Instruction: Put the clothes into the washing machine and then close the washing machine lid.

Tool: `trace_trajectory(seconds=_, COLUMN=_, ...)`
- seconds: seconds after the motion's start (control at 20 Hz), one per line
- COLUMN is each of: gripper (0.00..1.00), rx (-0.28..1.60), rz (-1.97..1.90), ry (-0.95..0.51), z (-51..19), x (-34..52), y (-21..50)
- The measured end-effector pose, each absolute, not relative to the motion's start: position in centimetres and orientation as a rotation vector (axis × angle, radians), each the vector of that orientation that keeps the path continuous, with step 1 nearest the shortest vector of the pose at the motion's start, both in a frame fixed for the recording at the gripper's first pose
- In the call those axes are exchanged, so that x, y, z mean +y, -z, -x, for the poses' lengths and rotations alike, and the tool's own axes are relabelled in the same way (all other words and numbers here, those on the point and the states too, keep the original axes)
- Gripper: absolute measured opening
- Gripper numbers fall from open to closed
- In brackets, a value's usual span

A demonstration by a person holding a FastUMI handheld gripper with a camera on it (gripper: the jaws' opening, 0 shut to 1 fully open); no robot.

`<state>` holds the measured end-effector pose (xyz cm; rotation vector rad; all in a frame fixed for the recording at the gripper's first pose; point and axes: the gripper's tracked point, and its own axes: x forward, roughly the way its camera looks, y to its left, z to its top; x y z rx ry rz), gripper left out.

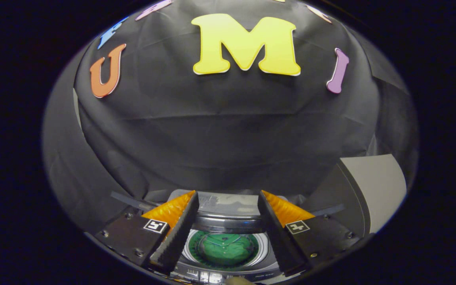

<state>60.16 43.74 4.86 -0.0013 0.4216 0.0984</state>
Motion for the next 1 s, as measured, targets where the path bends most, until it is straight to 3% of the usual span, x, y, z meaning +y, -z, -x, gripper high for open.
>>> trace_trajectory(seconds=1.0, gripper=0.96, rx=0.520, rz=0.036, ry=-0.094, z=-51.4, x=40.7, y=-0.1)
